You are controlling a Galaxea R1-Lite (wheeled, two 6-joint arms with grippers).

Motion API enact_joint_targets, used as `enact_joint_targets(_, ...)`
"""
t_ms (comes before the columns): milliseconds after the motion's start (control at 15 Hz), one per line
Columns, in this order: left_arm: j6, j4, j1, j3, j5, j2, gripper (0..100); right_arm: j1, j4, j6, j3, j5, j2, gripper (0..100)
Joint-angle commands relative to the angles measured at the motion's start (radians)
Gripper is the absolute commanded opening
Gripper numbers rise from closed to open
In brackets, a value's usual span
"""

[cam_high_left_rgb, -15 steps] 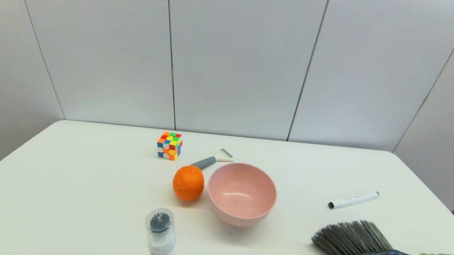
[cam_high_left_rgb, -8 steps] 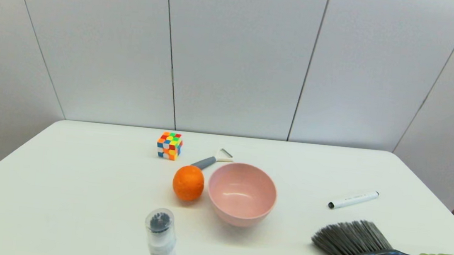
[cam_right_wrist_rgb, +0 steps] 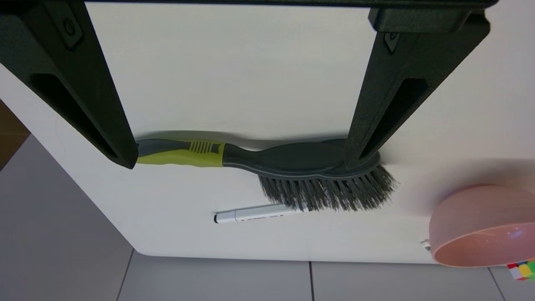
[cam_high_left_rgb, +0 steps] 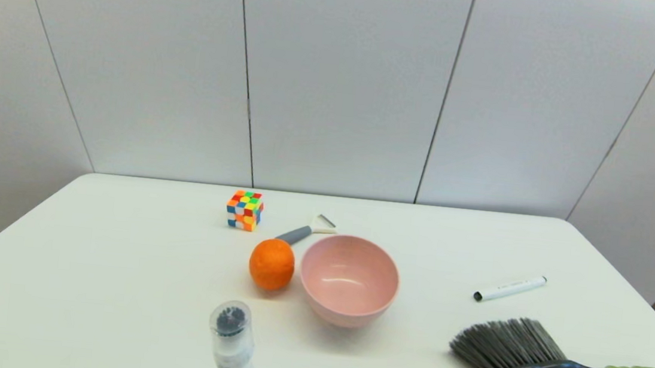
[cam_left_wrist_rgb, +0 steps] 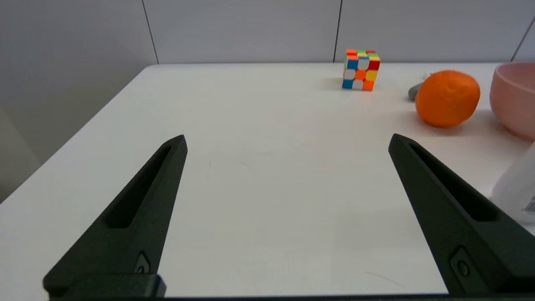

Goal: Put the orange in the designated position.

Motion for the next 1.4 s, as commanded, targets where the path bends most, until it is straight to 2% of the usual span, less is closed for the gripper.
enact_joint_targets(67, -0.009, 0.051, 0.001, 0.001, 0.005, 0.002, 100, -0.001, 0.0, -0.001, 0.002, 0.0, 0.001, 100)
enact_joint_targets(333, -0.104, 0.048, 0.001, 0.001, 0.031, 0.002, 100, 0.0, 0.0, -0.001, 0.002, 0.0, 0.001, 100)
enact_joint_targets(1400, -0.104, 0.048, 0.0, 0.001, 0.031, 0.002, 100, 0.0, 0.0, -0.002, 0.002, 0.0, 0.001, 100)
